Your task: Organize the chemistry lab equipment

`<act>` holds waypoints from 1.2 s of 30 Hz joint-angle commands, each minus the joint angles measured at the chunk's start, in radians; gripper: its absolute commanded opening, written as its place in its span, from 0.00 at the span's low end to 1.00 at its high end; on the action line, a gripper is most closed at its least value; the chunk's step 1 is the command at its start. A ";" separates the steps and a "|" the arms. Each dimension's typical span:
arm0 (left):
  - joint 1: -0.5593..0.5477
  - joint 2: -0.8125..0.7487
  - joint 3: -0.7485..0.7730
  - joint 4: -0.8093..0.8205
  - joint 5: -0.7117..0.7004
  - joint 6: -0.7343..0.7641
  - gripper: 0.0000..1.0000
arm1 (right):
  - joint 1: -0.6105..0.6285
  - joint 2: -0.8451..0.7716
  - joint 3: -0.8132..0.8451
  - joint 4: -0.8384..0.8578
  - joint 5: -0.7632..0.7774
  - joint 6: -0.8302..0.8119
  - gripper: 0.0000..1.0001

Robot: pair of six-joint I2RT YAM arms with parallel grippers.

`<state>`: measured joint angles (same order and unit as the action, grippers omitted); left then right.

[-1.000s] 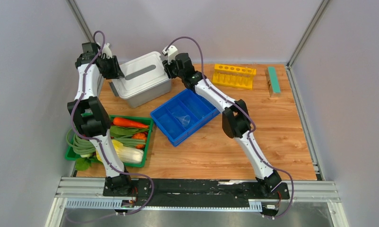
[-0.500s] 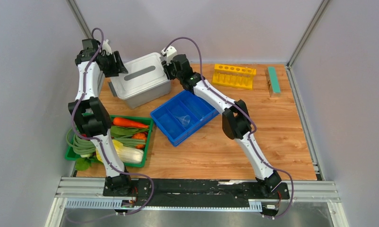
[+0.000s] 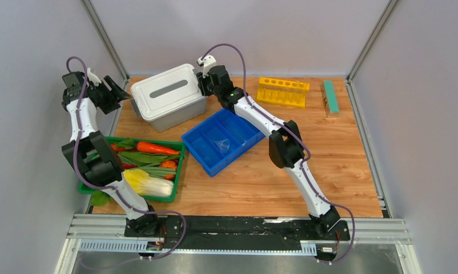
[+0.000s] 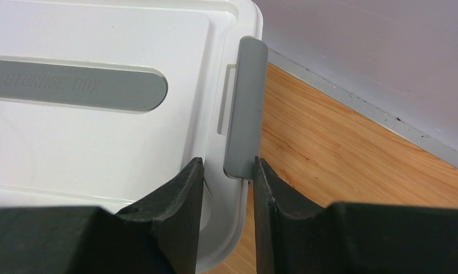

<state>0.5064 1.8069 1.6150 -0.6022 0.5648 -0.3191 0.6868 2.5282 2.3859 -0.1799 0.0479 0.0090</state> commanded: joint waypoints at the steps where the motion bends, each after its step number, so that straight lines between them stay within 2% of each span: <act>1: 0.009 -0.058 -0.101 0.151 0.081 -0.070 0.76 | 0.020 -0.009 -0.024 -0.124 -0.066 0.091 0.07; 4: 0.009 -0.024 -0.122 0.191 0.156 -0.093 0.77 | 0.019 -0.009 -0.025 -0.122 -0.072 0.098 0.07; 9: 0.009 0.006 -0.196 0.367 0.227 -0.199 0.78 | 0.019 -0.013 -0.028 -0.116 -0.083 0.101 0.08; 17: 0.009 0.040 -0.205 0.323 0.211 -0.147 0.78 | 0.016 -0.014 -0.030 -0.105 -0.089 0.114 0.08; 25: -0.002 0.068 -0.268 0.509 0.282 -0.264 0.78 | 0.016 -0.011 -0.033 -0.102 -0.095 0.118 0.08; 32: -0.034 0.078 -0.251 0.504 0.268 -0.265 0.76 | 0.016 -0.014 -0.031 -0.099 -0.108 0.128 0.08; 36: -0.061 0.062 -0.195 0.379 0.209 -0.171 0.70 | 0.017 -0.016 -0.033 -0.095 -0.118 0.132 0.08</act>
<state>0.4847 1.8874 1.3506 -0.1562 0.8009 -0.5690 0.6777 2.5244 2.3848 -0.1825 0.0288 0.0803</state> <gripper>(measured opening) 0.731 0.354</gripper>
